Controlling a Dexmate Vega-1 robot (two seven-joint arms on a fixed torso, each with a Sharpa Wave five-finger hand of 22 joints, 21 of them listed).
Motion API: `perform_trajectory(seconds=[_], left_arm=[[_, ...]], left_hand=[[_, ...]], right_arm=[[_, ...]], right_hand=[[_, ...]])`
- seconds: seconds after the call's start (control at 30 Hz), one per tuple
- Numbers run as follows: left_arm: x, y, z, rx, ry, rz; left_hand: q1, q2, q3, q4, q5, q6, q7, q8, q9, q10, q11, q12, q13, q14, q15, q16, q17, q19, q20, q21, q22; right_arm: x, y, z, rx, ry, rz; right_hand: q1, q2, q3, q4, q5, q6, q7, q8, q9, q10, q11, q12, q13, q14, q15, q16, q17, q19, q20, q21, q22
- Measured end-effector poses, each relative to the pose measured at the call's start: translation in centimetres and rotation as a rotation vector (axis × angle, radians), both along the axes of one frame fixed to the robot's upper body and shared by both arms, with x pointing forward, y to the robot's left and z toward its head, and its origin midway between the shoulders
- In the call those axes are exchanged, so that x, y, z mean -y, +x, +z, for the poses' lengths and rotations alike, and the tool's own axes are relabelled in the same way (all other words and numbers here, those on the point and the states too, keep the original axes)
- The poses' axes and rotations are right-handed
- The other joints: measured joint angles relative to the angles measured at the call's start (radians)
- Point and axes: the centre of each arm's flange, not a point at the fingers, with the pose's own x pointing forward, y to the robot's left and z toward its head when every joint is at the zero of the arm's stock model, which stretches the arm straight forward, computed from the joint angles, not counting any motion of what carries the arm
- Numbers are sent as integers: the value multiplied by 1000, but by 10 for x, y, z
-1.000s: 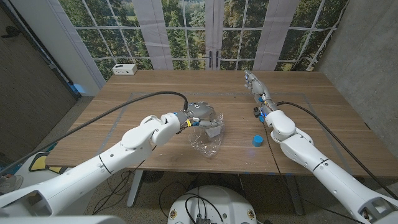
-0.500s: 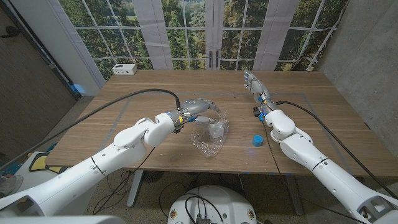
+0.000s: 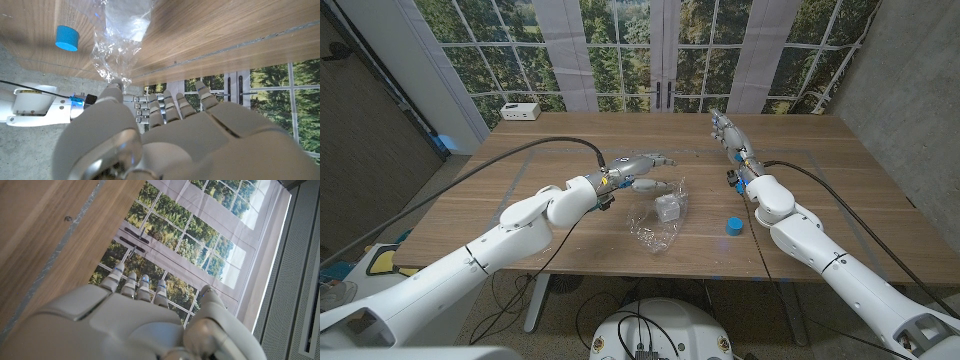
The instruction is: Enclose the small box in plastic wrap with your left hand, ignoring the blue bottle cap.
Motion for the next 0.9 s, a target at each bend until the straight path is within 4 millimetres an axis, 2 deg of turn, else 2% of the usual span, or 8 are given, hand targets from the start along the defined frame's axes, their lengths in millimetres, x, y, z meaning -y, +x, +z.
perform_trajectory(seconds=[0.07, 0.17, 0.27, 0.33, 0.4, 0.47, 0.53, 0.9], left_arm=[[0, 2, -2, -14, 16, 9], [7, 5, -8, -22, 71, 25], [13, 8, -14, -20, 121, 36], [17, 9, -18, -7, 153, 46], [22, 8, -23, 13, 188, 56], [25, 8, -26, 39, 213, 70], [27, 8, -28, 67, 236, 81], [43, 9, -48, 97, 392, 120]], left_hand=[[-48, 4, 1, 37, 0, -66, -2, -4, 0, -56, -1, 0, -8, -58, 0, 0, 0, -46, -15, -14, -2], [-128, -10, -15, 92, 1, -140, -4, -4, -5, -137, -9, 0, -18, -130, -6, 0, 0, -95, -32, -27, -4], [-201, -16, -31, 140, 12, -222, -3, -4, -5, -226, -17, -4, -25, -138, -8, 0, 0, -109, -46, -45, -10], [-259, -10, -39, 176, 24, -289, -3, -4, -5, -242, -24, -4, -25, -141, -6, 0, 0, -107, -56, -53, -13], [-319, -16, -43, 201, 34, -301, -4, -4, -5, -247, -29, -8, -28, -143, -2, 0, 0, -108, -59, -53, -16], [-374, -34, -43, 212, 43, -303, -3, -4, -5, -247, -29, -8, -30, -140, 1, 0, 2, -108, -59, -53, -16], [-404, -52, -43, 212, 43, -303, -3, -4, -5, -247, -29, -8, -28, -145, 7, 0, 3, -108, -59, -53, -16], [-479, -87, -49, 225, 56, -306, 1, -4, -5, -247, -29, -3, -27, -140, 12, 1, 6, -103, -55, -53, -13]], right_arm=[[0, -1, 0, 1, 0, 1], [0, -1, 0, 4, 1, -1], [0, -2, 0, 7, 2, -2], [1, -3, -1, 8, 4, -3], [1, -3, -2, 8, 5, -4], [1, -3, -2, 8, 6, -4], [2, -3, -2, 8, 7, -5], [4, -3, -5, 8, 13, -6]], right_hand=[[0, 0, 0, 0, 0, 0, 0, 0, 0, 0, 0, 0, 0, 0, 0, 0, 0, 0, 0, 0, 0], [0, 0, 0, 0, 0, 0, 0, 0, 0, 0, 0, 0, 0, 0, 0, 0, 0, 0, 0, 0, 0], [0, 0, 0, 0, 0, 0, 0, 0, 0, 0, 0, 0, 0, 0, 0, 0, 0, 0, 0, 0, 0], [0, 0, 0, 0, 0, 0, 0, 0, 0, 0, 0, 0, 0, 0, 0, 0, 0, 0, 0, 0, 0], [0, 0, 0, 0, 0, 0, 0, 0, 0, 0, 0, 0, 0, 0, 0, 0, 0, 0, 0, 0, 0], [0, 0, 0, 0, 0, 0, 0, 0, 0, 0, 0, 0, 0, 0, 0, 0, 0, 0, 0, 0, 0], [0, 0, 0, 0, 0, 0, 0, 0, 0, 0, 0, 0, 0, 0, 0, 0, 0, 0, 0, 0, 0], [0, 0, 0, 0, 0, 0, 0, 0, 0, 0, 0, 0, 0, 0, 0, 0, 5, 0, 0, 0, 0]])
